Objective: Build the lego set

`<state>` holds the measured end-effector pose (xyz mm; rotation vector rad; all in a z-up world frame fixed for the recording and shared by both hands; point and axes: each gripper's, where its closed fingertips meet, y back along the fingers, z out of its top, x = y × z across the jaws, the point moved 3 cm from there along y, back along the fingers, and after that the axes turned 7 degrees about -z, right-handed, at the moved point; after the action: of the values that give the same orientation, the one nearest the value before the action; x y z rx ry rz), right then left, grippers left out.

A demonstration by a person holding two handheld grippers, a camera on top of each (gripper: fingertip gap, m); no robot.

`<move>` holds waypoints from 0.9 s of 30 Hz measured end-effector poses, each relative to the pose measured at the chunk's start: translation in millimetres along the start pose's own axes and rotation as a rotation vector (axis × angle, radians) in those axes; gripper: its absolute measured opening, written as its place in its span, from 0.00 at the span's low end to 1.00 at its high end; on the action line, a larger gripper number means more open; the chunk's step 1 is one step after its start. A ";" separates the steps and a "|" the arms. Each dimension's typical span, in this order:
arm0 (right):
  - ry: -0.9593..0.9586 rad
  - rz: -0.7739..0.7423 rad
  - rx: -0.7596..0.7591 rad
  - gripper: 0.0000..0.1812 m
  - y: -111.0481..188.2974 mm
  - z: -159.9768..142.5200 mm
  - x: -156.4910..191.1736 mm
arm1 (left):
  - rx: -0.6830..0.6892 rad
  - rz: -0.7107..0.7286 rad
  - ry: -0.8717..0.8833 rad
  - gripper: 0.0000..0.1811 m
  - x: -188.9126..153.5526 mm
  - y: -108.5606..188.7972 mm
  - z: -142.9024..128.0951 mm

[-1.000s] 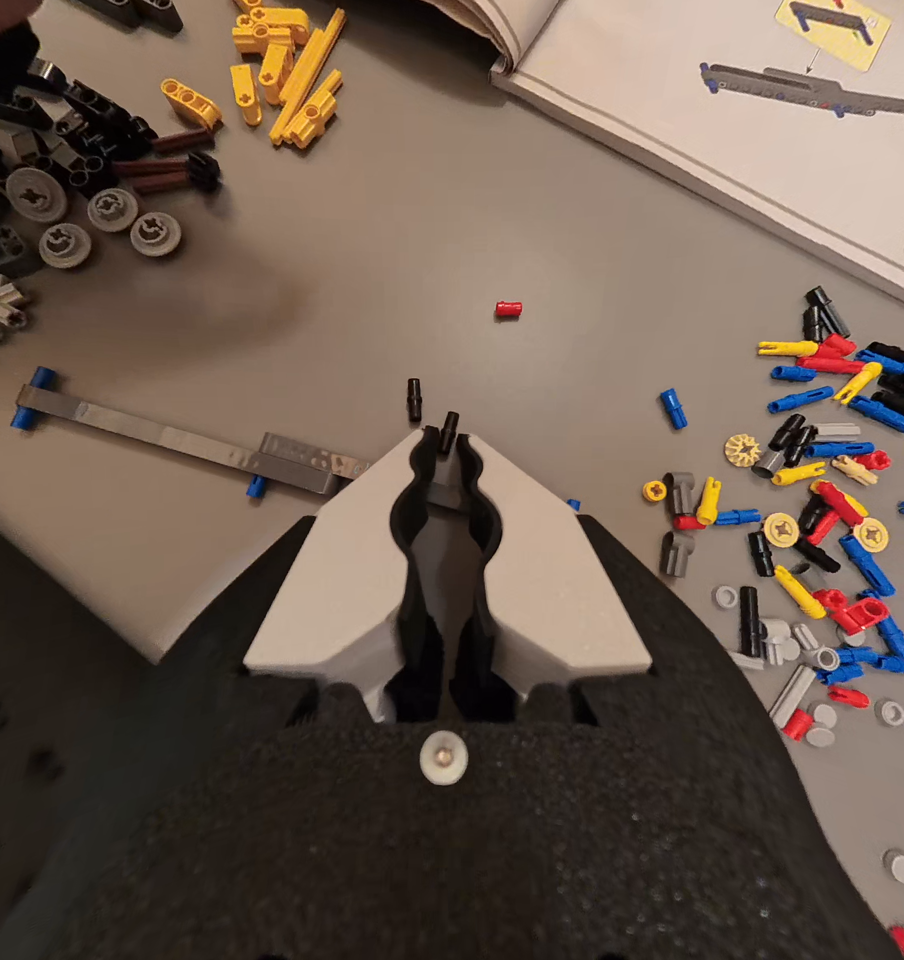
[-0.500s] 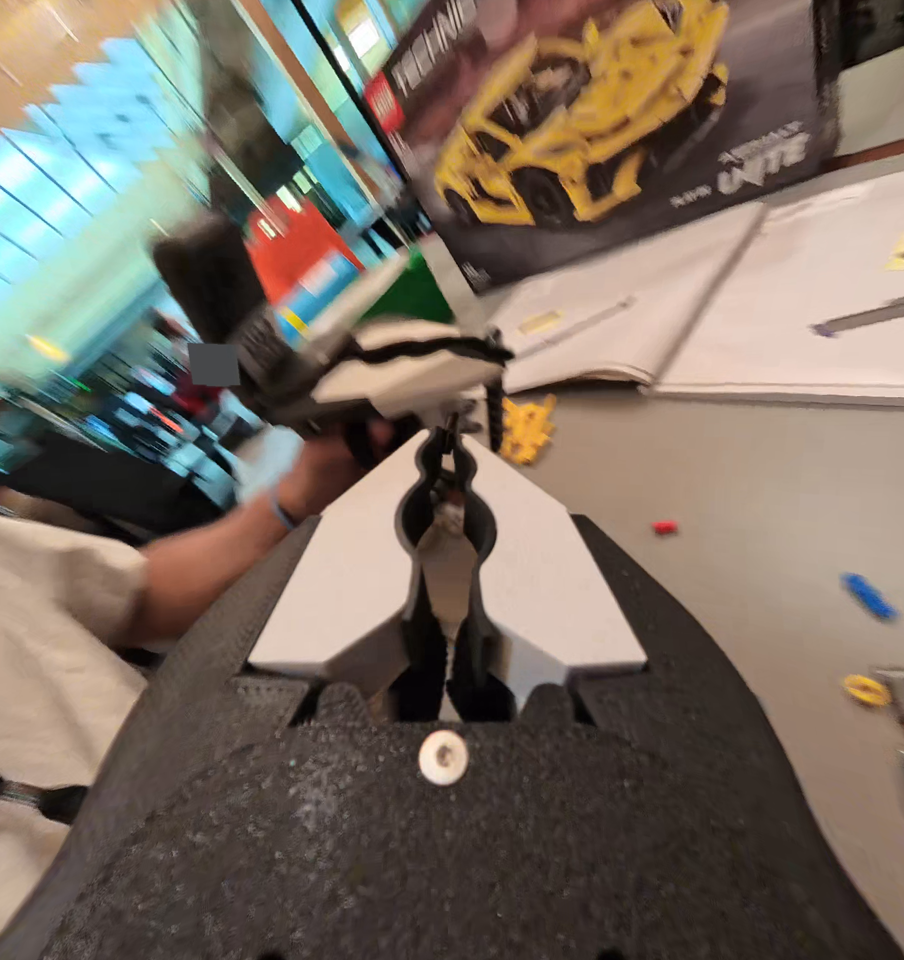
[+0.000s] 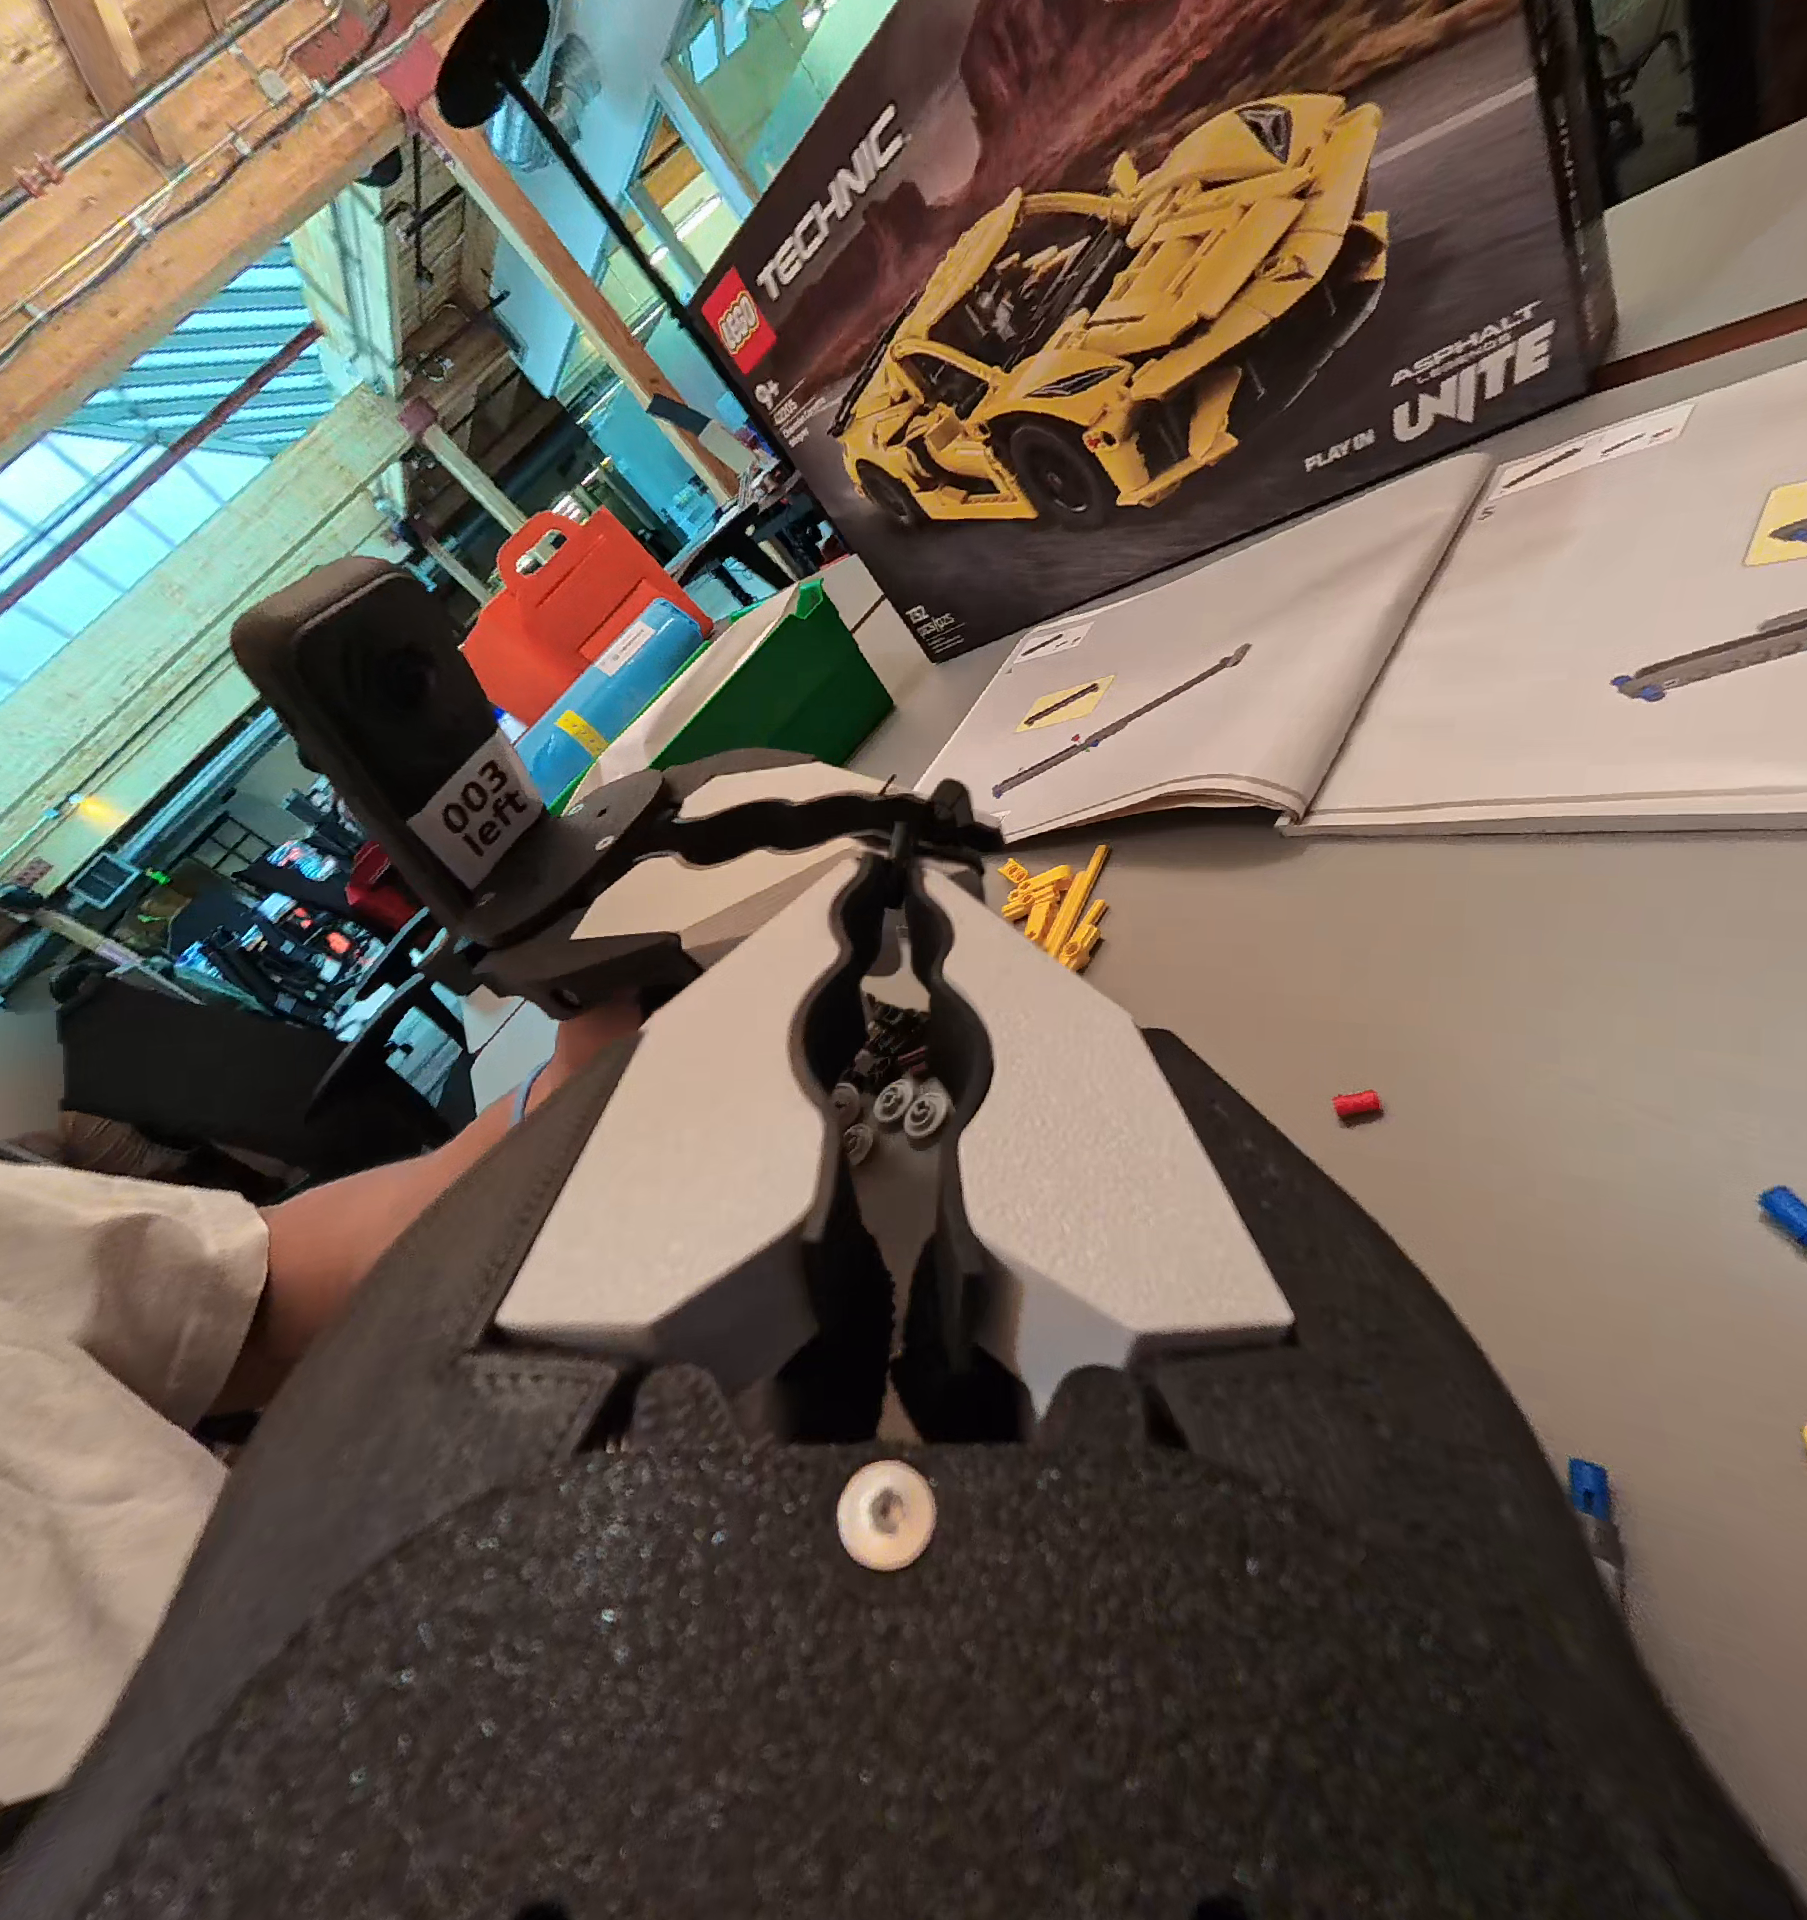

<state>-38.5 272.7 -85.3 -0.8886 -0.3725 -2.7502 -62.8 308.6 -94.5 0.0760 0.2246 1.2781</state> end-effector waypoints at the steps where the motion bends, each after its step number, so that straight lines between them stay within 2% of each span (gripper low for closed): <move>1: -0.001 -0.020 -0.008 0.02 0.0 0.6 -2.4 | 0.000 0.005 0.000 0.04 0.3 0.0 -0.3; 9: 0.178 -0.154 -0.063 0.02 -3.1 2.7 -0.6 | -0.050 0.010 0.118 0.03 2.8 0.0 1.8; 16: 0.117 -0.189 -0.186 0.02 -7.5 10.6 0.7 | -0.085 0.005 0.184 0.04 0.6 -1.1 3.6; 19: 0.144 -0.203 -0.180 0.02 -11.4 10.7 1.0 | -0.100 0.003 0.227 0.03 2.5 0.0 3.4; 24: 0.176 -0.250 -0.237 0.02 -8.1 19.0 -1.6 | -0.098 0.032 0.181 0.03 2.6 2.2 6.0; 27: 0.153 -0.177 -0.223 0.02 -6.2 25.6 2.0 | -0.068 0.063 0.119 0.03 1.7 1.2 4.1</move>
<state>-28.1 286.1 -65.1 -0.7170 -0.1231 -3.0449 -62.6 310.8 -90.6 -0.0510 0.2825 1.3535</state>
